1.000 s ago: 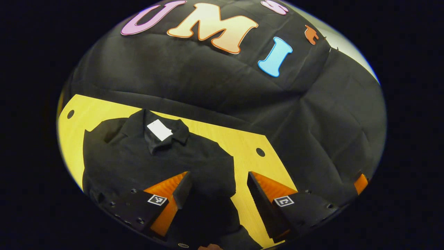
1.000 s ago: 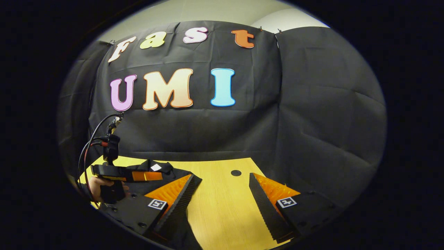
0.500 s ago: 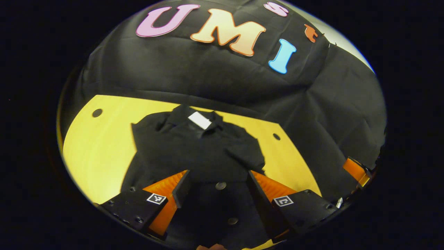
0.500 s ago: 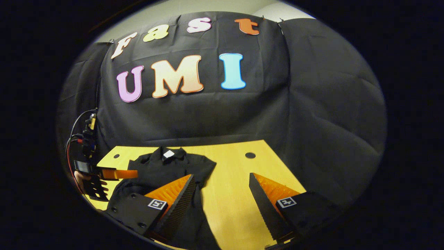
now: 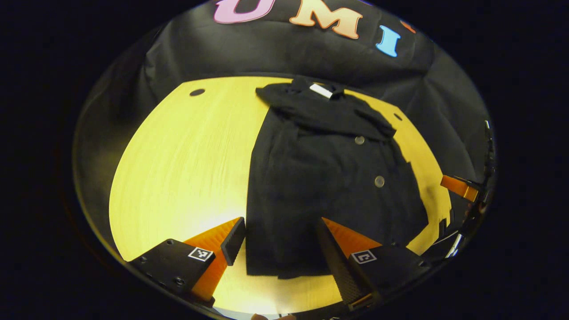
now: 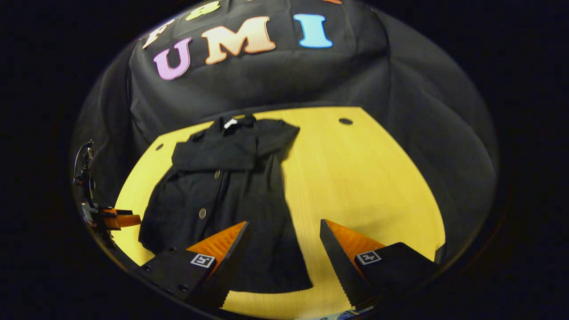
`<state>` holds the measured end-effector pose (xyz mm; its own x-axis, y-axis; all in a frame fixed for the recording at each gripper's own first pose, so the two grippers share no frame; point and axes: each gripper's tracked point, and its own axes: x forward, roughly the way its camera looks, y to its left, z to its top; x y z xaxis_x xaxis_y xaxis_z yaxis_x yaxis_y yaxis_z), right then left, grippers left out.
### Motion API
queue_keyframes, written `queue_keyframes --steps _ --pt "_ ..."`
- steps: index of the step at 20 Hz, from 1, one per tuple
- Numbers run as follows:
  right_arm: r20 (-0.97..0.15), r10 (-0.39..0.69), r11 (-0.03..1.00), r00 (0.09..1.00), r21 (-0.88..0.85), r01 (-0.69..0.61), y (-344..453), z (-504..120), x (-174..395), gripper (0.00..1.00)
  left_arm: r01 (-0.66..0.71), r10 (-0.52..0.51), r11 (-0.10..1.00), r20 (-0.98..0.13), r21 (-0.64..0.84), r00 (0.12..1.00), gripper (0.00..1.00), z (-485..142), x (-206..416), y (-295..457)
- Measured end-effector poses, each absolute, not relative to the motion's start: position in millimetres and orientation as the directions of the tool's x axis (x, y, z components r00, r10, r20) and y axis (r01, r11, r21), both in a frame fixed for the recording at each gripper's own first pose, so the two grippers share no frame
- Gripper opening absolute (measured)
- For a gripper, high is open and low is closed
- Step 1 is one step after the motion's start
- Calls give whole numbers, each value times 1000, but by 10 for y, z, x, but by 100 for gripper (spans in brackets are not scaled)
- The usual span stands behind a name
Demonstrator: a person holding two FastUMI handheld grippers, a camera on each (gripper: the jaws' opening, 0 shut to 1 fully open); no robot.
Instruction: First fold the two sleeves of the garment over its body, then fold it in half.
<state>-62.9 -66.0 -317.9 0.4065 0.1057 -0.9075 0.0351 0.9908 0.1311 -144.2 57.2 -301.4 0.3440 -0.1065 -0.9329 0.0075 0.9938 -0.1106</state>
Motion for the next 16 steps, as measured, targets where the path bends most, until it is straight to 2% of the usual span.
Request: queue_keyframes --steps 3,4,5,6,16 --pt "-935 99 991 340 122 47 -579 -3381 -861 97 4 -95 995 -946 -99 309 100 -3113 -1648 619" --pt "-941 98 991 324 121 50 -557 -3436 -928 97 4 -93 995 -950 -97 299 97 -3147 -1679 621" --pt "-946 97 991 309 120 54 -535 -3501 -999 97 3 -91 996 -953 -94 290 100 -3170 -1716 628" --pt "-951 97 991 295 119 58 -515 -3548 -1030 97 1 -85 996 -957 -88 278 97 -3197 -1753 635" --pt "-974 53 996 220 68 64 -474 -3777 -1259 99 29 -14 1000 -975 -7 221 95 -3322 -1919 642"
